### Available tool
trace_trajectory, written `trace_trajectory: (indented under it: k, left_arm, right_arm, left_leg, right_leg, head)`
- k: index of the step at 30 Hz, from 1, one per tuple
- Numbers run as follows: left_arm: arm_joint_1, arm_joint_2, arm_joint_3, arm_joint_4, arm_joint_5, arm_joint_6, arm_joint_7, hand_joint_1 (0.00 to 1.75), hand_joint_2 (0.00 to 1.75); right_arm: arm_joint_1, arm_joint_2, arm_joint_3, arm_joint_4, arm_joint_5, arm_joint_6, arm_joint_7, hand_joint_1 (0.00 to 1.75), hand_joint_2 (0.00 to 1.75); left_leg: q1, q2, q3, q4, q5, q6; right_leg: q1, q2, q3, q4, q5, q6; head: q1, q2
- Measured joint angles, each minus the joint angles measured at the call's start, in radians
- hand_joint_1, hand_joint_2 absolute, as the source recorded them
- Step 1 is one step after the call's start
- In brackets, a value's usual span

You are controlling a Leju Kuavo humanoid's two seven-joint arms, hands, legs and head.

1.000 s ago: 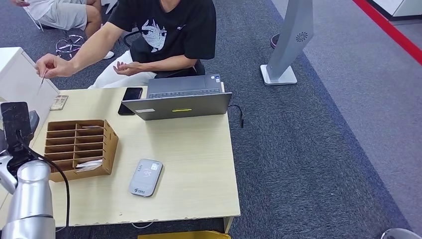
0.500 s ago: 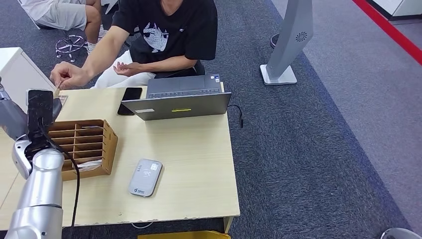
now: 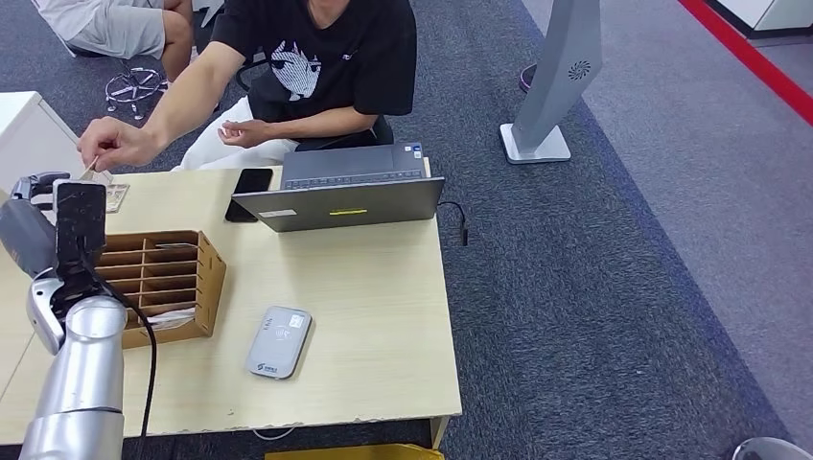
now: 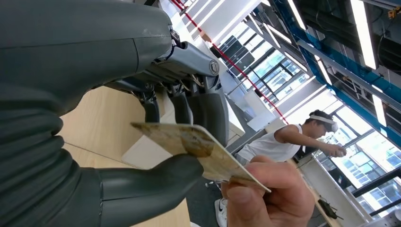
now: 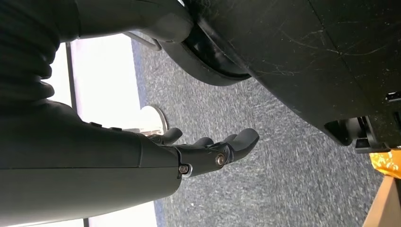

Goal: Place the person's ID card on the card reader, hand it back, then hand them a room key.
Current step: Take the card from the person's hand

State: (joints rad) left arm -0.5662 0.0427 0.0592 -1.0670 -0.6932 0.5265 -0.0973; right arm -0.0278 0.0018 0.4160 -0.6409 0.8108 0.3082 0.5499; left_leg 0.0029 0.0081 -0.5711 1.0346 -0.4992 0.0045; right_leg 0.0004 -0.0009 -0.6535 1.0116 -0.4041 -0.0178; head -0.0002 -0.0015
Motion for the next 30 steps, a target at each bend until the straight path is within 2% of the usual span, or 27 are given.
trace_trajectory:
  k: [11,24,30]
  left_arm:
    - [0.006,0.004,-0.001,-0.018,0.002,0.000,0.000,1.75,1.75]
    - [0.008,0.006,-0.001,-0.023,0.027,0.006,-0.018,1.75,1.75]
    - [0.035,0.002,-0.030,-0.090,0.039,-0.022,-0.067,1.75,1.75]
  right_arm:
    - [0.005,-0.016,0.041,-0.018,-0.015,-0.005,0.009,0.00,1.75]
    - [-0.024,-0.044,0.143,-0.015,-0.150,-0.006,0.040,0.00,1.75]
    - [-0.028,-0.058,0.191,-0.017,-0.195,-0.060,0.054,0.00,1.75]
  left_leg:
    - [0.000,0.000,0.000,0.000,0.000,0.000]
    - [0.000,0.000,0.000,0.000,0.000,0.000]
    - [0.000,0.000,0.000,0.000,0.000,0.000]
  right_leg:
    - [0.000,0.000,0.000,0.000,0.000,0.000]
    - [0.000,0.000,0.000,0.000,0.000,0.000]
    - [0.000,0.000,0.000,0.000,0.000,0.000]
  head:
    - [0.000,0.000]
    - [0.000,0.000]
    - [0.000,0.000]
